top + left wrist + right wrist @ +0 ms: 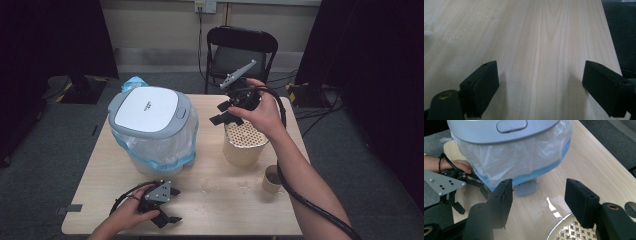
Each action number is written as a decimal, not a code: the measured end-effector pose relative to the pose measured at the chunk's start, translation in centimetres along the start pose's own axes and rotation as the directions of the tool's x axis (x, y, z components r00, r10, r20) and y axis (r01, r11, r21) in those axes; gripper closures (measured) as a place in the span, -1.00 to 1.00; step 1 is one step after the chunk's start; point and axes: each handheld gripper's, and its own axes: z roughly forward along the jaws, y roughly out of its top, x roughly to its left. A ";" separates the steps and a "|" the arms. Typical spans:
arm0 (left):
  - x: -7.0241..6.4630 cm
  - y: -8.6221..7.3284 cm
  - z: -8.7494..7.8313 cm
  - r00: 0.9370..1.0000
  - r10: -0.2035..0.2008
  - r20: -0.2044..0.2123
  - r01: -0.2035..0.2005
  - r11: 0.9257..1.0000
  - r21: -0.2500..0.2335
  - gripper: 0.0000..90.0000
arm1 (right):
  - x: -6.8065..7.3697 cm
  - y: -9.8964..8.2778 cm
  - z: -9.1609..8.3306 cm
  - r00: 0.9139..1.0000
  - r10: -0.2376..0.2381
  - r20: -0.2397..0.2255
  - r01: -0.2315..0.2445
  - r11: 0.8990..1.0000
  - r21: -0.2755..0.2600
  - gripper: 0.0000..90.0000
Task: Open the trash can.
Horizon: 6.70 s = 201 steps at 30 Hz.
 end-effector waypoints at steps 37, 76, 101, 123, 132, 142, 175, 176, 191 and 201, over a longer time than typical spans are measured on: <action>0.0 0.0 0.0 1.000 -0.005 0.004 0.005 1.000 -0.001 -0.71 | 1.2 5.4 2.9 0.996 -0.038 -0.086 0.033 0.998 -0.056 0.74; -0.1 0.1 0.0 1.000 -0.012 -0.007 0.012 1.000 0.007 -0.71 | 1.1 5.6 5.4 0.991 -0.088 -0.102 0.079 0.993 -0.092 1.00; -0.1 0.0 -0.1 1.000 0.001 -0.010 -0.001 1.000 0.009 -0.71 | -0.7 -2.1 0.0 0.998 0.022 -0.054 -0.035 0.972 -0.233 -0.47; -0.1 0.0 0.0 1.000 -0.001 -0.010 0.001 1.000 -0.003 -0.71 | -1.6 -7.3 -1.9 0.997 0.075 -0.009 -0.075 0.975 -0.207 -0.56; -0.1 0.0 0.0 1.000 0.002 -0.012 -0.002 1.000 0.005 -0.71 | -1.7 -9.0 -2.5 0.996 0.090 -0.002 -0.089 0.972 -0.217 -0.56; -0.1 0.0 0.0 1.000 0.003 -0.013 -0.003 1.000 0.006 -0.71 | -1.7 -10.7 -3.3 0.994 0.105 0.003 -0.102 0.970 -0.222 -0.55; -0.1 0.0 -0.1 1.000 -0.004 -0.008 0.004 1.000 0.013 -0.71 | -1.9 -17.8 -3.7 0.993 0.112 0.028 -0.103 0.971 -0.215 -0.52; -0.1 0.0 -0.1 1.000 -0.004 -0.008 0.004 1.000 0.013 -0.71 | -1.9 -18.1 -3.7 0.994 0.104 0.026 -0.096 0.973 -0.208 -0.52; -0.1 0.0 0.0 1.000 -0.004 -0.008 0.004 1.000 0.011 -0.71 | -1.9 -21.4 -3.2 0.986 0.162 0.031 -0.153 0.968 -0.200 -0.55; -0.1 0.0 0.0 1.000 -0.004 -0.008 0.005 1.000 0.011 -0.71 | -1.7 -23.3 -2.9 0.981 0.192 0.029 -0.182 0.962 -0.204 -0.55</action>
